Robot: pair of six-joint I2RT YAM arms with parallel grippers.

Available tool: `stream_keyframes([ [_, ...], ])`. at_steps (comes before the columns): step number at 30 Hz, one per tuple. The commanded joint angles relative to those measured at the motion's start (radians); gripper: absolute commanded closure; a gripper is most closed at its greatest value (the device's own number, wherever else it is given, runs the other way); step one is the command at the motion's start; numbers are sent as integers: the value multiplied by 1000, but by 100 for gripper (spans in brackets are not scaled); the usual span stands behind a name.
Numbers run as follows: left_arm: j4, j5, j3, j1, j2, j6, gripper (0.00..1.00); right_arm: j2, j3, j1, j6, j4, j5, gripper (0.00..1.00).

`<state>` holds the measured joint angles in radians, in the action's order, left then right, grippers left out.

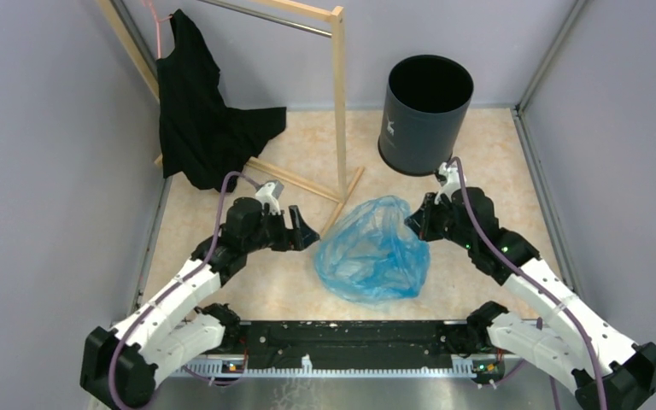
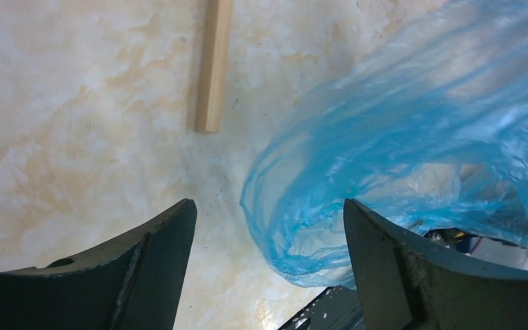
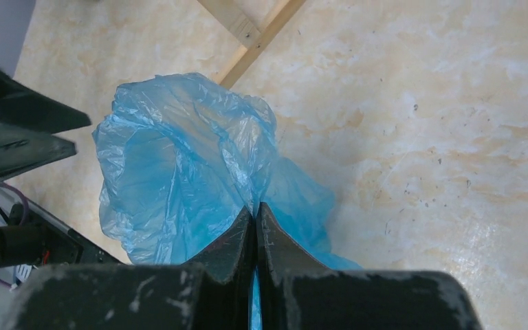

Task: Put the trash bags into the trash bin

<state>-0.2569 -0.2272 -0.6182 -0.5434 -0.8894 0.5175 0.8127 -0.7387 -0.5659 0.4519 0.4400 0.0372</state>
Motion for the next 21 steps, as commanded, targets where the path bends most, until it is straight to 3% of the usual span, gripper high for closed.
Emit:
stream_keyframes([
  [1, 240, -296, 116, 166, -43, 190, 19, -38, 6, 11, -37, -34, 35, 100],
  [5, 424, -458, 184, 222, -165, 266, 22, -43, 21, 11, -24, -48, 53, 100],
  [9, 703, -654, 232, 216, -337, 333, 10, -41, 29, 11, -12, -65, 78, 100],
  [12, 824, -690, 271, 198, -436, 380, 5, -42, 32, 11, -9, -67, 85, 100],
  [14, 837, -673, 284, 186, -455, 384, 8, -41, 31, 12, -10, -63, 83, 100],
  [16, 836, -653, 292, 175, -446, 385, 15, -44, 30, 12, -9, -56, 82, 100],
  [18, 829, -636, 299, 173, -429, 392, 31, -50, 34, 12, -6, -55, 77, 100],
  [21, 739, -596, 279, 174, -373, 350, 65, -56, 38, 11, 0, -55, 59, 100],
])
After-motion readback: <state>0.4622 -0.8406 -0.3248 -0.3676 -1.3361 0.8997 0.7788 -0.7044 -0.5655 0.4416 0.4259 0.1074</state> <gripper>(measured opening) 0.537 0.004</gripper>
